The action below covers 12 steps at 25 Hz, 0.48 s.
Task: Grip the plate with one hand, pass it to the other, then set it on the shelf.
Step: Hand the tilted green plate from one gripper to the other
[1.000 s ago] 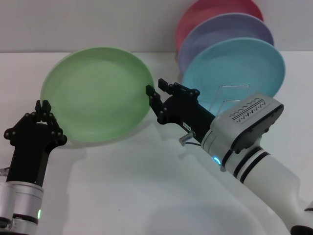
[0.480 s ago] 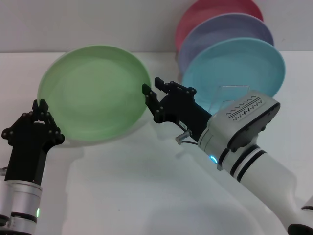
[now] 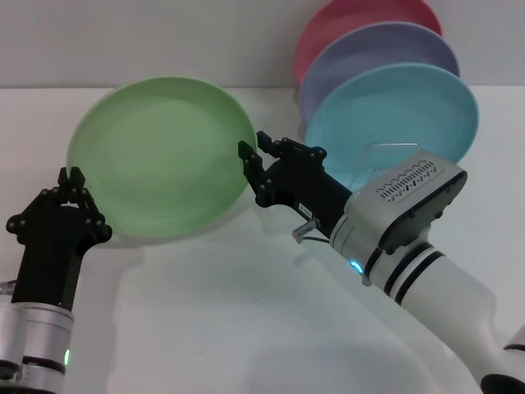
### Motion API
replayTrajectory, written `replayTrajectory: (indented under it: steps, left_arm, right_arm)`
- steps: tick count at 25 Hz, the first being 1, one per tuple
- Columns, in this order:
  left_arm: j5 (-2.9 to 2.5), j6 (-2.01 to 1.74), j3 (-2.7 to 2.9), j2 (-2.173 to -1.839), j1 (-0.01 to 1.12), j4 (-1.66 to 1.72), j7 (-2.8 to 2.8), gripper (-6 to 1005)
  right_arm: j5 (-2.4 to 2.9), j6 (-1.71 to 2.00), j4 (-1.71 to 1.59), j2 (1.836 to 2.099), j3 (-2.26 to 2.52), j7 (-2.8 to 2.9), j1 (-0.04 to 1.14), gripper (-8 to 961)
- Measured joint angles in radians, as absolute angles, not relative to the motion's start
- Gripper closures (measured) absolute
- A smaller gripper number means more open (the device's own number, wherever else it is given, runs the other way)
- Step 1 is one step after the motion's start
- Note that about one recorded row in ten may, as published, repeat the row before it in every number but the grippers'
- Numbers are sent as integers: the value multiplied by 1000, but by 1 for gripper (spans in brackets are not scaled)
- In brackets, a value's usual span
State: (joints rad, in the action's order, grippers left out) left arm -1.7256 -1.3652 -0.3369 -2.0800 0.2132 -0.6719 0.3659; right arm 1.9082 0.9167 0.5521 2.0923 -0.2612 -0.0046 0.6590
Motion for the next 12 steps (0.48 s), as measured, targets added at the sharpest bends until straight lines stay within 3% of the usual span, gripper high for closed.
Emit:
replayTrajectory:
  steps: [12]
  left_arm:
    - [-1726, -1365, -334, -2080, 213, -671, 367, 965]
  right_arm:
    - [1908, 904, 558, 2092, -271, -5, 661, 739]
